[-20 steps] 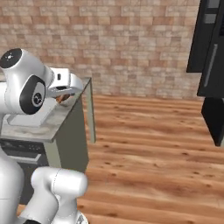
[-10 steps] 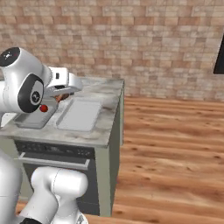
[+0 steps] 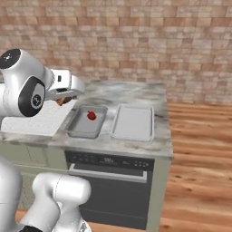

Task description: Place one bell pepper and one chicken drumstick in each tupperware on the nearby counter, to pack two identical lunches.

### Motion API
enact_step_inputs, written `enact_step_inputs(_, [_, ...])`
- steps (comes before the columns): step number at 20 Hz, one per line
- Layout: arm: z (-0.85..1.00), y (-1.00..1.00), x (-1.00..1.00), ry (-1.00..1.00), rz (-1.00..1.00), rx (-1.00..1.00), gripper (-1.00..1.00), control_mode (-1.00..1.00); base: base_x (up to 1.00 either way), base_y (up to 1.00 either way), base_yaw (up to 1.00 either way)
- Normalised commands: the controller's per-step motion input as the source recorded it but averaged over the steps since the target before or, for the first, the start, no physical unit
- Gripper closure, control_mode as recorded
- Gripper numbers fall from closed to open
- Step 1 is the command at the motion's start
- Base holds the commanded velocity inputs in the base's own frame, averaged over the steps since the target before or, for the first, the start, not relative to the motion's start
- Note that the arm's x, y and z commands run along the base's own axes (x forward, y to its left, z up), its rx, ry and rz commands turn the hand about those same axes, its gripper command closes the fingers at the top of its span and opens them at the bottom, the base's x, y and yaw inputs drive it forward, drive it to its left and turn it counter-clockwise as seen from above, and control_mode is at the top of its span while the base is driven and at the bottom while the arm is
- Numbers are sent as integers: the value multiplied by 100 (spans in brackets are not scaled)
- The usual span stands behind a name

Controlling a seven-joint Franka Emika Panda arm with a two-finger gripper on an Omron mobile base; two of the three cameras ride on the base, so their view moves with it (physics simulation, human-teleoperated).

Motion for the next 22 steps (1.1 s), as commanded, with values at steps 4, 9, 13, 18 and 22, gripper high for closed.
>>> enact_step_inputs(4, [0,0,0,0,0,0,100,100,27,45,1])
enact_step_inputs(9, [0,0,0,0,0,0,100,100,48,0,0])
enact_step_inputs(13, [0,0,0,0,0,0,100,100,66,0,0])
enact_step_inputs(18, [0,0,0,0,0,0,100,100,61,0,1])
enact_step_inputs(22, [0,0,0,0,0,0,100,100,38,0,3])
